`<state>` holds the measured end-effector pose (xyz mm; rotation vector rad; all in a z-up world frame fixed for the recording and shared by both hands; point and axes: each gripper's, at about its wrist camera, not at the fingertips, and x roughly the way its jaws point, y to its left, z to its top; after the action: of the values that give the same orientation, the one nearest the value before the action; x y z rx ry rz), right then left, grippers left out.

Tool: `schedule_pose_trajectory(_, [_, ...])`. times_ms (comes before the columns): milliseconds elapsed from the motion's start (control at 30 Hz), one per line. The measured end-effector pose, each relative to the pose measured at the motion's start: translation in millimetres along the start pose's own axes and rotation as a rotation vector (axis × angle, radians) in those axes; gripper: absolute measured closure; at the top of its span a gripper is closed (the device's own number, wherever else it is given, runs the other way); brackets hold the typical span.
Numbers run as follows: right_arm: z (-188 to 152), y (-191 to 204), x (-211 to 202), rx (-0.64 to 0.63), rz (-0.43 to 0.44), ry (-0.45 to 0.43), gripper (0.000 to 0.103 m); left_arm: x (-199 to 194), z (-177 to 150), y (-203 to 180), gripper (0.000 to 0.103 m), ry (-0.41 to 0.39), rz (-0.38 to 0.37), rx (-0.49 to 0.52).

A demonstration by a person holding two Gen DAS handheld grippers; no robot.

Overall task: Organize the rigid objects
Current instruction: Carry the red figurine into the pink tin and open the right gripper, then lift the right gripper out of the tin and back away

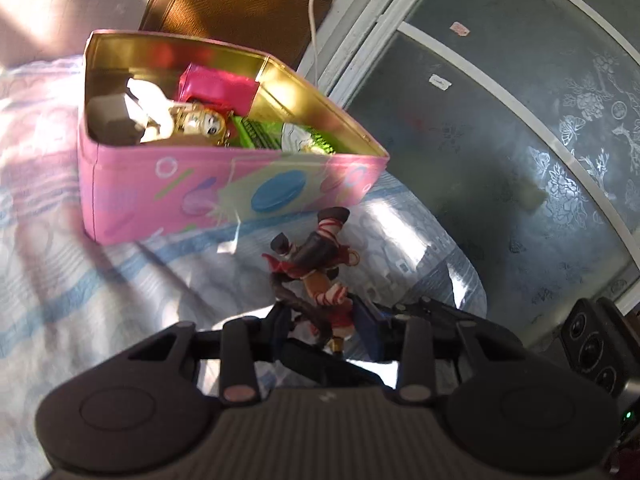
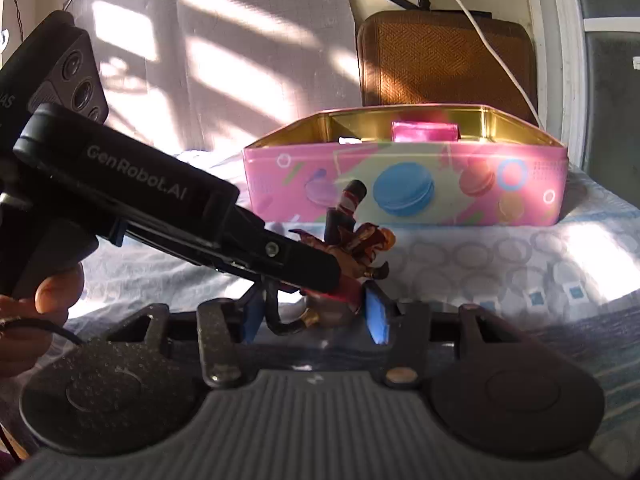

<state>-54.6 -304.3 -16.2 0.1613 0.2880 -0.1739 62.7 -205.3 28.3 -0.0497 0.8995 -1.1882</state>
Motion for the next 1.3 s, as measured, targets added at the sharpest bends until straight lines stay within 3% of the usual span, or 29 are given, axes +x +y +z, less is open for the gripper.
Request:
schedule_pose_trajectory(267, [56,-20,26,-0.05,-0.039,-0.158,0.049,1,72,-5,0.067,-0.113,0.063,0.094])
schedule_pose_trajectory(433, [82,-45,71,-0.033,-0.076,-0.146,0.049,35,116,16,0.066,-0.131,0.105,0.059])
schedule_pose_trajectory(467, [86,-50,82,-0.036,-0.105,-0.138,0.049,44,122,23,0.063,-0.132,0.119,0.042])
schedule_pose_trajectory(500, [89,-55,93,-0.039,-0.138,-0.128,0.049,50,127,27,0.053,-0.135,0.133,0.029])
schedule_pose_trajectory(533, [93,-59,105,-0.046,-0.187,-0.116,0.049,56,131,32,0.043,-0.148,0.168,0.015])
schedule_pose_trajectory(567, [95,-64,116,-0.051,-0.252,-0.101,0.049,62,133,36,0.041,-0.17,0.23,0.01])
schedule_pose_trajectory(633, [97,-77,126,-0.018,-0.331,-0.083,0.048,67,134,39,0.041,-0.182,0.297,0.004])
schedule_pose_trajectory(733, [89,-91,107,0.086,-0.276,-0.121,0.048,66,124,44,0.041,-0.183,0.309,-0.004])
schedule_pose_trajectory(867, [76,-86,77,0.128,-0.269,-0.153,0.048,62,112,34,0.039,-0.178,0.388,0.039])
schedule_pose_trajectory(1100, [60,-81,22,0.233,-0.228,-0.202,0.048,40,88,-8,0.035,-0.213,0.492,0.157])
schedule_pose_trajectory(1300, [48,-71,-5,0.255,-0.212,-0.19,0.048,18,54,-37,0.033,-0.251,0.557,0.222])
